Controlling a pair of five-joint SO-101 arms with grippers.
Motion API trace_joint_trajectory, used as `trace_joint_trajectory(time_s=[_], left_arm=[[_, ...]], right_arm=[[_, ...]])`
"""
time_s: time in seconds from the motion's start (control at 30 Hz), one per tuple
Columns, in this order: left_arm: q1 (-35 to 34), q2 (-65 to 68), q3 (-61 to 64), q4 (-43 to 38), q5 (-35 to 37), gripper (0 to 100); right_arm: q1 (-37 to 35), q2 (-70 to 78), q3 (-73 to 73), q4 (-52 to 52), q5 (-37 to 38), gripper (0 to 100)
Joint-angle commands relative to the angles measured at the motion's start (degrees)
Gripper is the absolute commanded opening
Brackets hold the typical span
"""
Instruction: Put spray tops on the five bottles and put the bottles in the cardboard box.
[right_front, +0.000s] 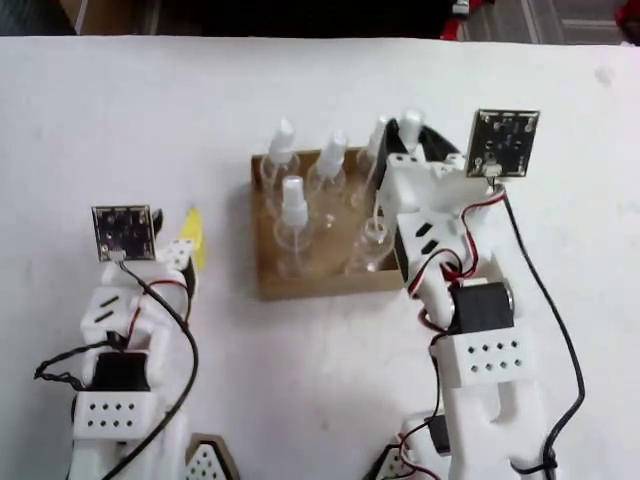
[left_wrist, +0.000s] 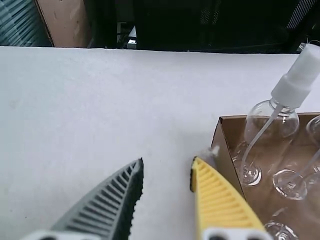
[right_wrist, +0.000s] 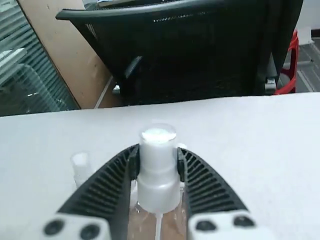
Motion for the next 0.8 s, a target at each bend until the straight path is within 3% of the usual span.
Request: trace_joint_trajectory(time_s=[0.0, 0.2, 0.47, 0.77], left_arm=[[-0.13, -1.27, -0.79, -1.76, -0.7, 15], [-0.13, -1.27, -0.79, -1.76, -0.7, 15], [-0.13, -1.27, -0.79, -1.76, -0.7, 15], [-0.13, -1.27, -0.79, -1.76, -0.7, 15]], right_arm=[[0.66, -3.65, 3.96, -1.63, -0.09, 1.5], [0.66, -11.3, 10.81, -1.98, 0.0, 1.5], [-0.57, -13.14, 24.62, -16.4, 0.09, 1.5], [-1.8, -13.05, 27.78, -17.19, 1.85, 1.5]])
